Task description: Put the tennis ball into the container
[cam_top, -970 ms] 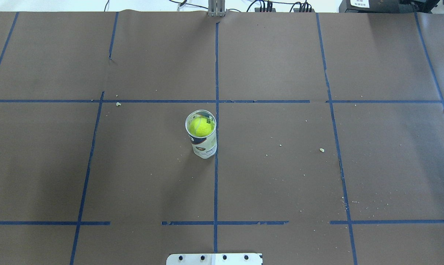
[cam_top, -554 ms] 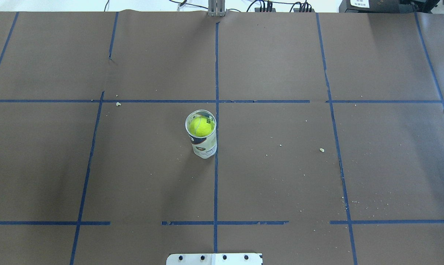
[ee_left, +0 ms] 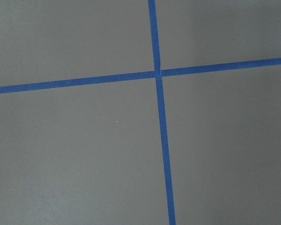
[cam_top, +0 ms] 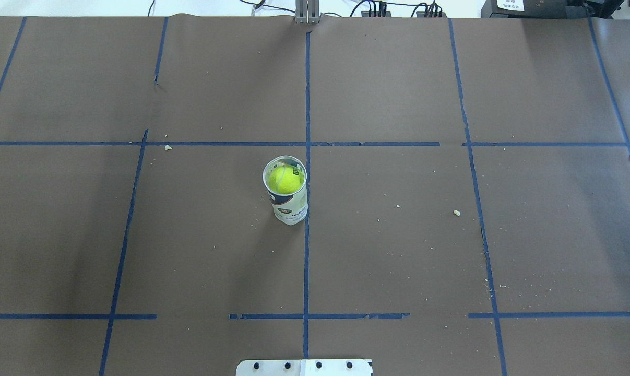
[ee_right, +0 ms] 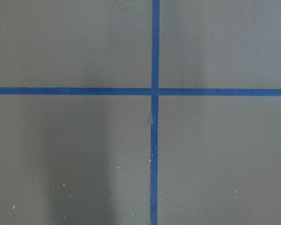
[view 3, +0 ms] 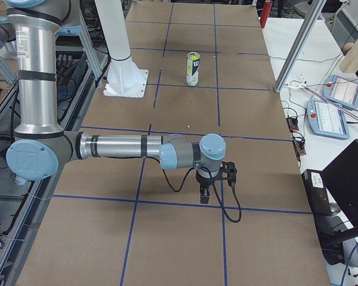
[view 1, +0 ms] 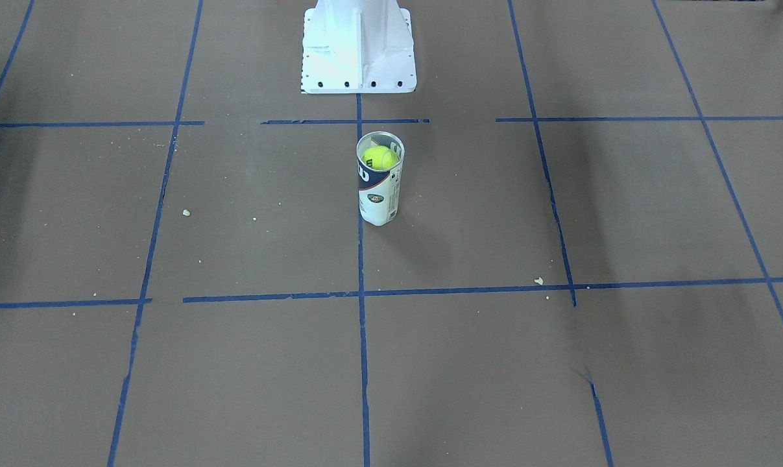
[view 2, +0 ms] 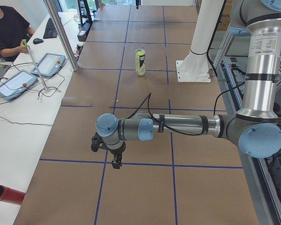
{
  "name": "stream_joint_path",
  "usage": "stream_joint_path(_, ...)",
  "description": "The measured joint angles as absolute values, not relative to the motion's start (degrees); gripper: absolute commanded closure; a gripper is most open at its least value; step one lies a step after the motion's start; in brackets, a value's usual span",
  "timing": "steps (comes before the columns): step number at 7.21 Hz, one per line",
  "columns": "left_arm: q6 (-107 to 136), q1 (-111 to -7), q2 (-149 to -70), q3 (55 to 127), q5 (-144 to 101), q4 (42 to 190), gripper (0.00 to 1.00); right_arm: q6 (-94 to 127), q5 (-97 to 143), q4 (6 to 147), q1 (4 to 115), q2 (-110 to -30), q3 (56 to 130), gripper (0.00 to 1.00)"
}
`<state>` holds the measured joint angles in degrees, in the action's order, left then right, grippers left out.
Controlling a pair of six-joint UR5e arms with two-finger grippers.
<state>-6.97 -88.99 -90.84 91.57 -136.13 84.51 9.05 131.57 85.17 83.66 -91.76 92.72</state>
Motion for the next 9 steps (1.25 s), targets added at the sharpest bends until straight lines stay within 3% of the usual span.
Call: stream_joint_path(9, -7.3, -89.9, -90.9, 93.5, -136.0, 80.8, 0.00, 9.1, 131.6, 85.2, 83.6, -91.8, 92.7, 0.00)
